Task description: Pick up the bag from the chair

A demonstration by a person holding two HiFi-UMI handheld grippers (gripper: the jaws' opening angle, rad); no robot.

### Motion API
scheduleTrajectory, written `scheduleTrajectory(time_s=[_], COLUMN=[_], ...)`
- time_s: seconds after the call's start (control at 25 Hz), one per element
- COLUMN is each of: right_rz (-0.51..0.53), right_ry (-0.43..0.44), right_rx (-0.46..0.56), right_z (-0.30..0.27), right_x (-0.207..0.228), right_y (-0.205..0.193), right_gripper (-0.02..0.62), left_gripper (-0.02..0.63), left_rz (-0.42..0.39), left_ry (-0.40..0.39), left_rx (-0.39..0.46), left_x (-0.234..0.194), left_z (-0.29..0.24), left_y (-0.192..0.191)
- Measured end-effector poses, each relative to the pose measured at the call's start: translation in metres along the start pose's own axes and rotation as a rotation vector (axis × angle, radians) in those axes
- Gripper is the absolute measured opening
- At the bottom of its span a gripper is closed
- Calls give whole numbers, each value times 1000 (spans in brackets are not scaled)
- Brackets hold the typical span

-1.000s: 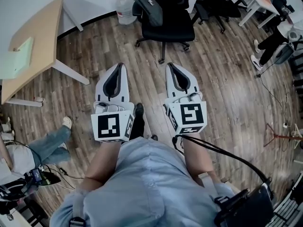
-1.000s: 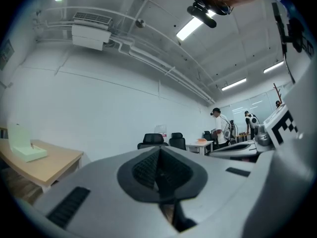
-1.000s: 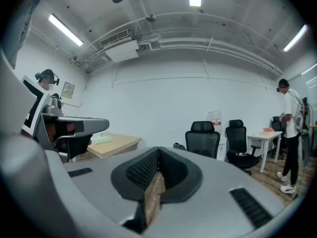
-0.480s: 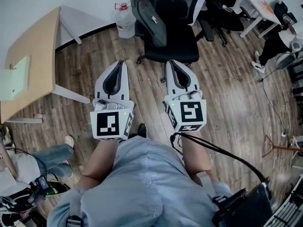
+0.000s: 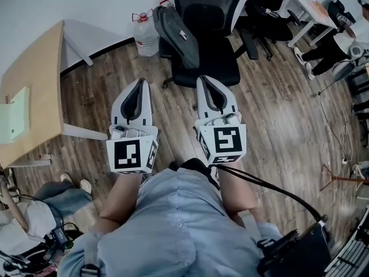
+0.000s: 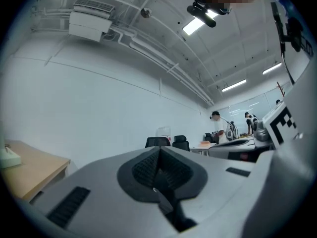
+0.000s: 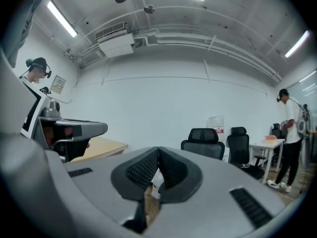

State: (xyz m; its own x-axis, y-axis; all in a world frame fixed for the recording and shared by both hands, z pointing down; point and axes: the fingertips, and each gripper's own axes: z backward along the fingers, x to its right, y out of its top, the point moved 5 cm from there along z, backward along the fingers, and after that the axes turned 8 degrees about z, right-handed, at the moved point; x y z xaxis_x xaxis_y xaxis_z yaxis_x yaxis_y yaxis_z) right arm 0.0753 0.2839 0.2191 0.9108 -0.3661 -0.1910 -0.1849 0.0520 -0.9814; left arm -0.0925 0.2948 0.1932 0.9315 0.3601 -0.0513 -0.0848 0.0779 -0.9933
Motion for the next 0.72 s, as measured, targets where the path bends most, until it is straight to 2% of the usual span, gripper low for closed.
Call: scheduleTrajectory(time_s=[0.24, 0.4, 0.72], right_rz=[-17, -3, -40], right_ry=[9, 13, 95], right_rx=[-23, -21, -5], right_z=[-26, -68, -142], right_x=[16, 39, 84], right_y=[-17, -31, -37], right_gripper=[2, 2, 2], left_gripper=[2, 2, 2], left_rz=[7, -13, -52], left_ry=[7, 24, 92], left_rx=[-61, -79, -80], left_x=[0, -11, -17], left_z=[-31, -72, -148], left_y=[-24, -36, -29])
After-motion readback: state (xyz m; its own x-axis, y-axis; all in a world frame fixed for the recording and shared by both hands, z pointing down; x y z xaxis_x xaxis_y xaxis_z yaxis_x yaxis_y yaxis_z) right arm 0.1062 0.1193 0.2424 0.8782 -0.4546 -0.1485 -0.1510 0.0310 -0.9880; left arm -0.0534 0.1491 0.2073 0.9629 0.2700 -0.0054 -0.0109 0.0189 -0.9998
